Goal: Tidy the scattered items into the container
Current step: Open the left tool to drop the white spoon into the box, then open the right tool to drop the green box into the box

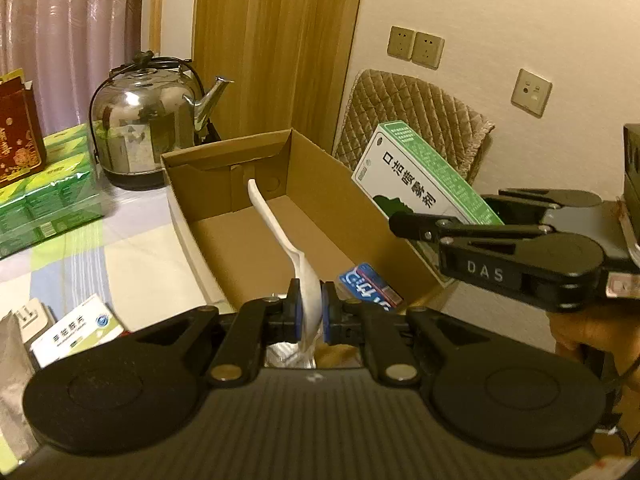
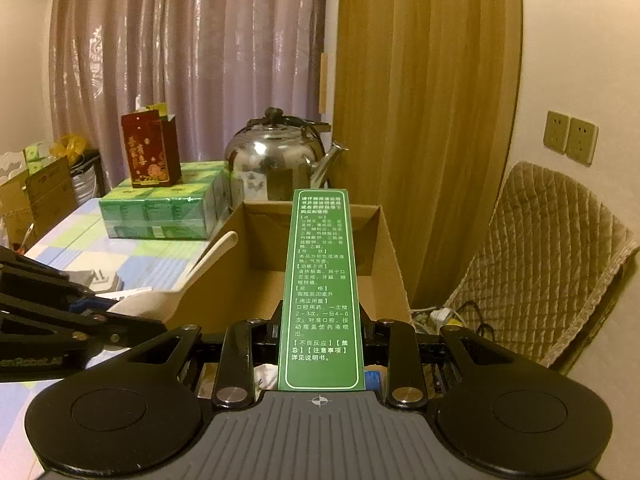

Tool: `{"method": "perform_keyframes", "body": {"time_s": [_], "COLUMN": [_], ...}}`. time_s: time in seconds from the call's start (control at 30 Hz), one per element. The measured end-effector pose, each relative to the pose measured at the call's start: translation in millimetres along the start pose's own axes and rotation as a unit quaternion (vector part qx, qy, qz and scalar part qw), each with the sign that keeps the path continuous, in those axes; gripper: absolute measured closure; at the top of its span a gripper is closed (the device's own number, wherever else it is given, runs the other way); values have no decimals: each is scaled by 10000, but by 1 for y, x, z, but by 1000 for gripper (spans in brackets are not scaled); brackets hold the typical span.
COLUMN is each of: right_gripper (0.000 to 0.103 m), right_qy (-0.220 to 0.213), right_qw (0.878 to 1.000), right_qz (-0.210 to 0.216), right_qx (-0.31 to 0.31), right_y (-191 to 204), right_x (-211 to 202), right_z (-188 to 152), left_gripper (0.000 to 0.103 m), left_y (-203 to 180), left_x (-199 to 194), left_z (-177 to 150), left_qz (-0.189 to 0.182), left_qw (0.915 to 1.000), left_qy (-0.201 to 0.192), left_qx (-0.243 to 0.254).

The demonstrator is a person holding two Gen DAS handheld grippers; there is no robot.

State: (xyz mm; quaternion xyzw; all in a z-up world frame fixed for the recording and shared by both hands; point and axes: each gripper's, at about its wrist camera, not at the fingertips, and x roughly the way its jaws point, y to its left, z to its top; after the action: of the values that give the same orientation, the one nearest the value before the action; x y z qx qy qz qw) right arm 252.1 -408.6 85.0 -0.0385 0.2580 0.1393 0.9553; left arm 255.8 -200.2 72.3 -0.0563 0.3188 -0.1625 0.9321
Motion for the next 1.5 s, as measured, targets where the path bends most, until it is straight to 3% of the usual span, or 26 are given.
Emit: {"method": "perform_keyframes", "body": {"time_s": [0.2, 0.23, 0.27, 0.63, 0.97, 1.5], "right_gripper": [76, 76, 76, 76, 76, 76], "right_qy": [79, 90, 104, 192, 214, 382], "right_qw": [9999, 9999, 9999, 9997, 9997, 9991], "right_qz": [-8, -10, -12, -7, 63, 131], "right_qx": [88, 93, 98, 131, 92, 149], "right_y": [-10, -11, -13, -16, -7, -4], "right_x": [17, 18, 20, 27, 32, 58], "right_z": [-3, -4, -6, -13, -11, -7], "left_gripper": [95, 83, 77, 78, 77, 64], "left_y": [0, -1, -2, 10, 16, 22], "left_x": [30, 34, 37, 29, 17, 16], "left_z": [5, 4, 2, -16, -13, -10], "left_qz": [75, 192, 255, 247, 250, 266], "left_qw": [9999, 9996, 9993, 9996, 9996, 9993], "left_qy": [55, 71, 72, 125, 41, -13], "left_qx": [111, 186, 253, 8, -125, -247]}}
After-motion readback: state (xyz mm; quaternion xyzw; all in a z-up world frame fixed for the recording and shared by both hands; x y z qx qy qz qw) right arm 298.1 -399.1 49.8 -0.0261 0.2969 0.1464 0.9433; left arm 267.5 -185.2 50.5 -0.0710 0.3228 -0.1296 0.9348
